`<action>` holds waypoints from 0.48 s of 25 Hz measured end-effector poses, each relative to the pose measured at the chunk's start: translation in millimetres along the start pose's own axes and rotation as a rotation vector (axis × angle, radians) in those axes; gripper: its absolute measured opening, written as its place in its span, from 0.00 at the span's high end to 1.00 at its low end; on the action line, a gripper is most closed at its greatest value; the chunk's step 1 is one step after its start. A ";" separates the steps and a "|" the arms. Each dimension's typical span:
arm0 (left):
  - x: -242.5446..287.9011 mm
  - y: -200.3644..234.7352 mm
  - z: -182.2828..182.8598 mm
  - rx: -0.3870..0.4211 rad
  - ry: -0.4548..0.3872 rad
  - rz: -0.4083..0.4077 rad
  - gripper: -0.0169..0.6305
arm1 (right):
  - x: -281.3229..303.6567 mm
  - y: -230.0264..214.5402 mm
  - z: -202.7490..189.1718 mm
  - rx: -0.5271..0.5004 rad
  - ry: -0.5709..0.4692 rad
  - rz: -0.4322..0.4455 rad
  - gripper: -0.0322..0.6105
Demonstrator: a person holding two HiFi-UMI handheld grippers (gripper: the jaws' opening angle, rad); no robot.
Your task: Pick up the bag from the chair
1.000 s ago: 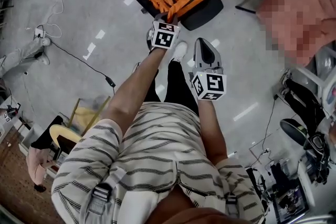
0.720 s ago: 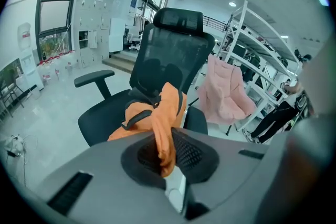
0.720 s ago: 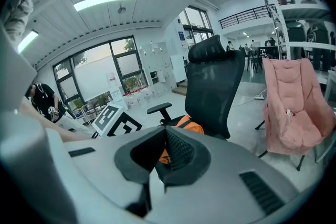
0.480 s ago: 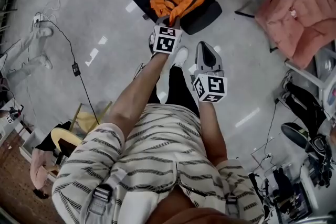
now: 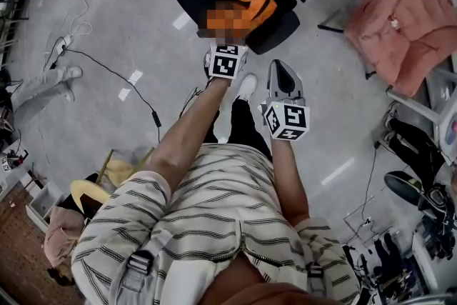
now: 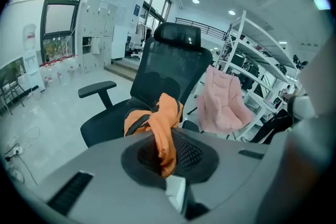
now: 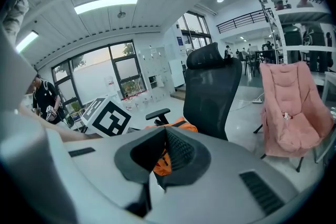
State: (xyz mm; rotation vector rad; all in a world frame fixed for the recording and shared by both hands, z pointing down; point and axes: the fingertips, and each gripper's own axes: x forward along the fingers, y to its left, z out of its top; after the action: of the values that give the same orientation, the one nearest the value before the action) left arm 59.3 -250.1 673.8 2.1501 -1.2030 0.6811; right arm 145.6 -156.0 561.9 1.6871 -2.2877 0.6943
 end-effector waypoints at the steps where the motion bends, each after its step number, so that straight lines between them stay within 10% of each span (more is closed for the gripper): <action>1: -2.4 -0.7 0.4 -0.001 -0.002 -0.001 0.93 | -0.9 0.8 0.9 0.000 -0.002 -0.001 0.92; 12: -28.3 -4.1 12.4 -0.027 -0.035 0.001 0.93 | -11.1 9.2 13.1 -0.010 -0.032 0.009 0.92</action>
State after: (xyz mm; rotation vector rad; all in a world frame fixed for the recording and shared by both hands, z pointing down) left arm 51.6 -240.6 645.1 2.1480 -1.2250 0.6264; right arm 141.9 -151.0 543.5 1.6963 -2.3179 0.6611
